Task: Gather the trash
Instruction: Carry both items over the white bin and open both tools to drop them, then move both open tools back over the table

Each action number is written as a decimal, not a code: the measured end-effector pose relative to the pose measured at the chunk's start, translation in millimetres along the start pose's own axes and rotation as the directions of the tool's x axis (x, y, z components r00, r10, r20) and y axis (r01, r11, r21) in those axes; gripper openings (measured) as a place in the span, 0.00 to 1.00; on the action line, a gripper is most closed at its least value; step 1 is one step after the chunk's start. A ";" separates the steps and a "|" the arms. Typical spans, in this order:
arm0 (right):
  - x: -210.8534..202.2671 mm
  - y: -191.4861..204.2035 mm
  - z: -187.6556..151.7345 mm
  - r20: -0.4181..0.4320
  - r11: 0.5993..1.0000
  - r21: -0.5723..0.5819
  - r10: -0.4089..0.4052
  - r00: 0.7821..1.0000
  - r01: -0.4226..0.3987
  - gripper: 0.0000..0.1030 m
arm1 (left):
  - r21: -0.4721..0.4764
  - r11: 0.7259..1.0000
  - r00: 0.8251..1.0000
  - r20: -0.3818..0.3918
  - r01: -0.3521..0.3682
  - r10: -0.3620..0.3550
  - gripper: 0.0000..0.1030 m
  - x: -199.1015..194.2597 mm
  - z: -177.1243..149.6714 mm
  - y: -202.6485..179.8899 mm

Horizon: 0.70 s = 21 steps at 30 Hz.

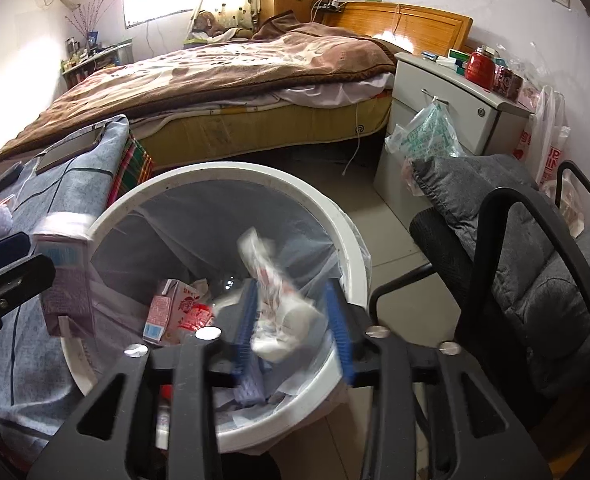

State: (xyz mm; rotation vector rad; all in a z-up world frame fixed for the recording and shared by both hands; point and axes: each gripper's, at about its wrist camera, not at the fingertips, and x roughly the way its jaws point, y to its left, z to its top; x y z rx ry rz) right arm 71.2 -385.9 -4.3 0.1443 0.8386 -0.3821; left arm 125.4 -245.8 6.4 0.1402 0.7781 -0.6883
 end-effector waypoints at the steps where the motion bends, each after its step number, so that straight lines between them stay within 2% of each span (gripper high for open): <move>1: -1.3 0.2 -0.4 0.005 1.000 0.000 0.003 1.000 -0.003 0.54 | -0.002 1.000 1.000 0.003 0.003 -0.003 0.65 -1.2 0.3 0.8; 11: -9.9 8.9 -0.1 0.023 1.000 0.000 0.016 1.000 -0.016 0.54 | -0.030 0.999 0.999 0.037 -0.017 0.018 0.67 -20.0 -2.2 13.7; 21: -21.2 28.0 1.1 0.055 0.998 -0.011 0.056 0.997 -0.055 0.54 | -0.077 0.995 0.994 0.082 -0.066 0.073 0.67 -46.0 -7.7 39.3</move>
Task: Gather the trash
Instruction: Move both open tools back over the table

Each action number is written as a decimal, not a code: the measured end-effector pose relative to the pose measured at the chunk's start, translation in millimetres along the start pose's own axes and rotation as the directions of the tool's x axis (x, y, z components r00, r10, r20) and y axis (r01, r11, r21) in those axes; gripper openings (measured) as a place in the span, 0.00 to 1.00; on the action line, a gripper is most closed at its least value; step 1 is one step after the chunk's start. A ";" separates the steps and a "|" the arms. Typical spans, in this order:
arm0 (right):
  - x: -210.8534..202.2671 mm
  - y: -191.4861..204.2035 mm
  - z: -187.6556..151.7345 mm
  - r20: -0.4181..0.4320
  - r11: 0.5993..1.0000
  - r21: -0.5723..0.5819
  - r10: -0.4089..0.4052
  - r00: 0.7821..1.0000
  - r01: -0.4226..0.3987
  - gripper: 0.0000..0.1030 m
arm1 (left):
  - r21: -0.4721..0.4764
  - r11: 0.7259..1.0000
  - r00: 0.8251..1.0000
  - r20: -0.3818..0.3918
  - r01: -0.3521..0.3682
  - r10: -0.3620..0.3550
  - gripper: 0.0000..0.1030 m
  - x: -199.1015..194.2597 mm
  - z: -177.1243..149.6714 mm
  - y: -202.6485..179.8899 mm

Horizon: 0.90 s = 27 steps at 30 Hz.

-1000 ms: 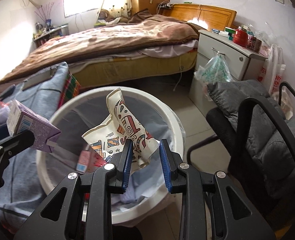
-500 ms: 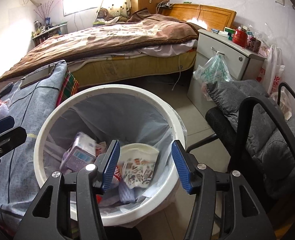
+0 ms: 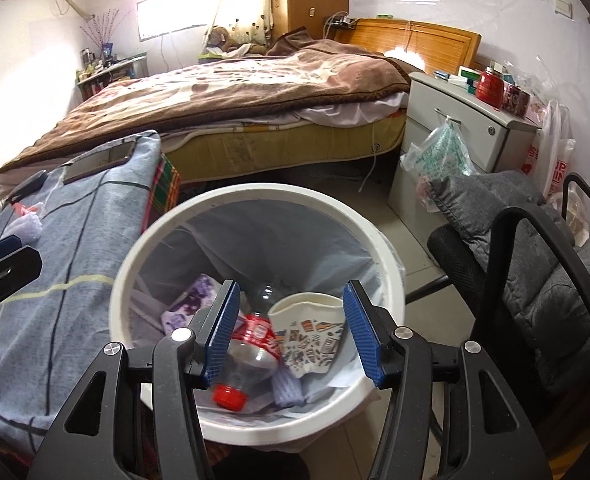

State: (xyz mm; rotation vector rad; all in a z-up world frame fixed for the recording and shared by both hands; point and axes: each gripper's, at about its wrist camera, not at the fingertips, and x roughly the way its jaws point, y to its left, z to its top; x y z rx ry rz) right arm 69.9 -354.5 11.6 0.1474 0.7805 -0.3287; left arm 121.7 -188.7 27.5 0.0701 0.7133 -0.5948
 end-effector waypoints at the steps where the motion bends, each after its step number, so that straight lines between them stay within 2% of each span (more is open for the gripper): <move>1: -1.2 3.1 0.1 0.003 1.000 -0.001 0.006 1.000 -0.006 0.54 | -0.006 1.000 1.000 0.004 -0.006 0.006 0.67 -2.7 -1.2 3.5; 17: -10.0 62.4 5.7 0.041 0.992 -0.082 0.104 0.994 -0.101 0.54 | -0.086 0.991 0.993 0.040 -0.106 0.109 0.68 -39.2 -15.8 65.1; 27: -11.4 114.6 8.7 0.050 0.968 -0.156 0.206 0.977 -0.196 0.54 | -0.167 0.969 0.980 0.051 -0.183 0.194 0.68 -64.7 -29.0 121.6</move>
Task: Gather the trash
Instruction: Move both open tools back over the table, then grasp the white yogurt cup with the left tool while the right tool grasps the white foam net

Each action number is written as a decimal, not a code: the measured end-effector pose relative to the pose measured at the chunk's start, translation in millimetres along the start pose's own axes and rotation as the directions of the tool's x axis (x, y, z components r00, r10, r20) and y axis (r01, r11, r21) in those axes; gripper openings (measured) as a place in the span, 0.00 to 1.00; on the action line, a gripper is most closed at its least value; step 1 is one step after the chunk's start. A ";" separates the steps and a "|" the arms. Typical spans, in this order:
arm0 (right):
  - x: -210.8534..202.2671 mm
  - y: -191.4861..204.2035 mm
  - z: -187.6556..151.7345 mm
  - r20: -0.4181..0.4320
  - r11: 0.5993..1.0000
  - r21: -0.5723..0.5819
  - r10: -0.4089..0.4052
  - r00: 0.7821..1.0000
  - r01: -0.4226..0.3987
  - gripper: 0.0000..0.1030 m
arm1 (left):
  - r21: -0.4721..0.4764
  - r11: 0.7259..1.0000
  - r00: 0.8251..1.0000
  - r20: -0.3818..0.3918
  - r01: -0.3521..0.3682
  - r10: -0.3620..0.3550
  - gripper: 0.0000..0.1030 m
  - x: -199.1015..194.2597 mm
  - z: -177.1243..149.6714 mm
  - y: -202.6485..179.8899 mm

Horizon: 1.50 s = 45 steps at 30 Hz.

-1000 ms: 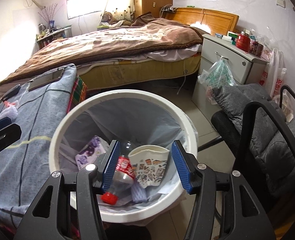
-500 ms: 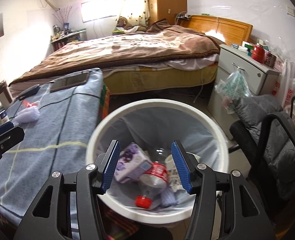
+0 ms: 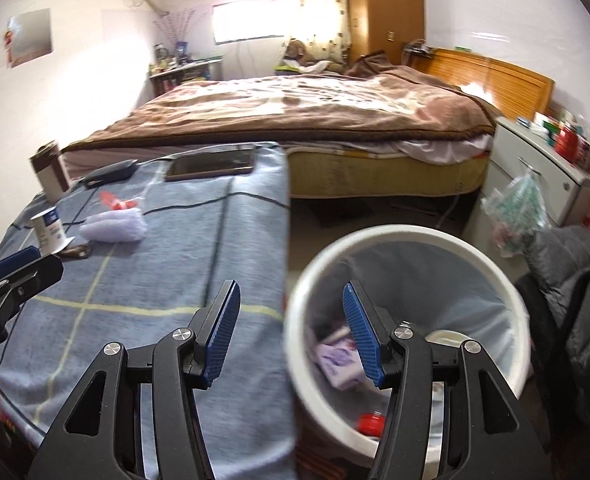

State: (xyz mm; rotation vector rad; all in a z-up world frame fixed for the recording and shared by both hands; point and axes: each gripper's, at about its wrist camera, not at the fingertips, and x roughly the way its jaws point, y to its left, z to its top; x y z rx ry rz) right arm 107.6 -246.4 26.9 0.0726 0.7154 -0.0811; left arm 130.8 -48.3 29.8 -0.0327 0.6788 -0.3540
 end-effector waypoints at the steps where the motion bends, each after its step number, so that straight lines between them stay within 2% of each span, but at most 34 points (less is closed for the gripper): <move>1: 1.1 5.1 1.4 0.003 1.000 -0.009 0.010 1.000 -0.010 0.54 | -0.008 1.000 1.000 0.000 -0.010 0.010 0.68 -0.9 -0.3 6.3; 10: 14.3 46.7 12.7 -0.006 0.993 -0.080 0.087 0.996 -0.088 0.54 | -0.077 0.993 0.995 0.009 -0.093 0.094 0.68 -13.1 -2.8 62.7; 16: 28.3 70.8 20.5 -0.041 0.981 -0.107 0.161 0.986 -0.165 0.54 | -0.129 0.979 0.988 0.003 -0.156 0.157 0.68 -16.7 -2.7 102.2; 24: 50.2 97.0 31.6 -0.079 0.962 -0.137 0.228 0.971 -0.237 0.54 | -0.152 0.967 0.979 -0.009 -0.203 0.203 0.68 -11.0 -0.9 134.2; 33: 71.6 117.7 42.7 -0.100 0.933 -0.208 0.277 0.956 -0.292 0.60 | -0.197 0.956 0.977 -0.041 -0.215 0.211 0.68 7.4 4.6 165.8; 38: 86.9 126.8 49.9 -0.114 0.913 -0.224 0.323 0.939 -0.341 0.62 | -0.196 0.957 0.977 -0.052 -0.215 0.209 0.68 17.3 9.2 173.3; 45: 109.0 134.6 56.5 -0.133 0.897 -0.256 0.337 0.932 -0.360 0.63 | -0.190 0.960 0.978 -0.071 -0.208 0.198 0.68 33.5 15.1 178.7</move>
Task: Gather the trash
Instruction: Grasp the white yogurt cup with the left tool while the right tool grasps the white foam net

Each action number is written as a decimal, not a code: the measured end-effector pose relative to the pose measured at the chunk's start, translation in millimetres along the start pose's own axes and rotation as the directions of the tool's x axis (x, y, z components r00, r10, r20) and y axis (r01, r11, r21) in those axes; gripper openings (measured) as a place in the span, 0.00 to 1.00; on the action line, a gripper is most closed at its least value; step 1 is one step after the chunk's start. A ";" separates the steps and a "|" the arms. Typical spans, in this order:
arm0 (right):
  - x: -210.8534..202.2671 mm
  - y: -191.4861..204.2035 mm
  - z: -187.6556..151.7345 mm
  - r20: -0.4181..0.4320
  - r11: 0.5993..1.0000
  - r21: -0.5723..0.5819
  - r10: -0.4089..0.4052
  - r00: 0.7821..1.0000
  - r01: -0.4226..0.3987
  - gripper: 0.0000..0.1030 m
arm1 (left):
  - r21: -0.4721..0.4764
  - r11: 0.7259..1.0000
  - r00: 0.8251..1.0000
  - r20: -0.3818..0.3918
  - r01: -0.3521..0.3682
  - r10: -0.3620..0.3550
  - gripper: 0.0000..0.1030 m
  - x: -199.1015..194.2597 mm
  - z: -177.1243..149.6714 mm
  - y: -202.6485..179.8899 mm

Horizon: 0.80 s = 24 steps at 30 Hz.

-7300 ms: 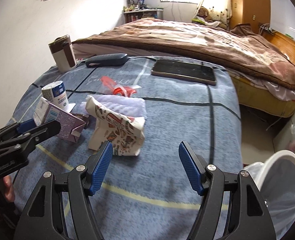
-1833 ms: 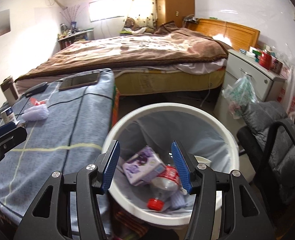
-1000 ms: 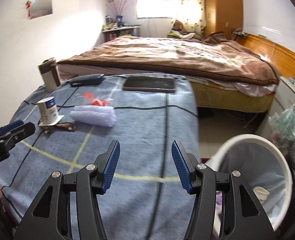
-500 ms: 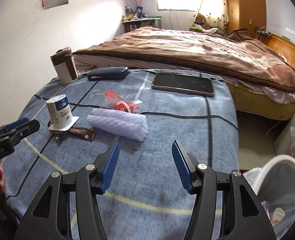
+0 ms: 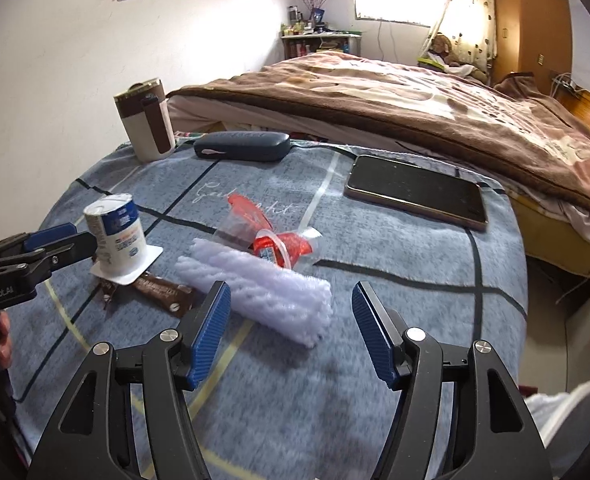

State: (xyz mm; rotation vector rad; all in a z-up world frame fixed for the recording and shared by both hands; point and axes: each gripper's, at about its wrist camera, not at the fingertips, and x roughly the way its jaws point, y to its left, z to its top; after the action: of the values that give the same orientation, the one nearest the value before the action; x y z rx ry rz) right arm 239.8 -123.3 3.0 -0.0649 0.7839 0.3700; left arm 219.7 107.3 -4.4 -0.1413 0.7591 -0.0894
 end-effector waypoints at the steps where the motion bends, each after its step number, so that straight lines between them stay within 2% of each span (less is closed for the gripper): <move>1: 3.5 0.3 1.2 -0.005 1.000 -0.006 0.003 1.000 -0.003 0.63 | 0.001 1.000 1.000 -0.003 0.004 -0.004 0.69 2.2 1.3 -0.3; 6: 12.5 4.7 3.5 -0.030 0.998 -0.051 0.030 0.999 -0.032 0.63 | 0.005 1.000 1.000 -0.007 0.009 -0.009 0.69 9.0 4.6 0.3; 12: 15.1 18.0 -3.5 -0.099 0.986 -0.114 0.112 0.989 -0.123 0.63 | -0.002 1.000 1.000 -0.016 0.020 -0.020 0.69 14.0 6.5 2.9; 17: 17.6 38.5 -12.7 -0.129 0.971 -0.215 0.078 0.989 -0.105 0.63 | -0.015 1.000 1.000 -0.018 0.020 -0.020 0.69 16.6 6.7 8.3; 24: 22.8 33.6 -6.0 -0.111 0.986 -0.132 0.089 0.990 -0.103 0.63 | -0.007 1.000 1.000 -0.018 0.024 -0.024 0.69 19.6 7.7 6.7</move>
State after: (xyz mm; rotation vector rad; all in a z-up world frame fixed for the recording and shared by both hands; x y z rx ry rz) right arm 238.8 -86.2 -14.6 -0.1773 0.8664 0.5154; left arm 239.4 112.1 -13.3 -0.1563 0.7763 -0.1111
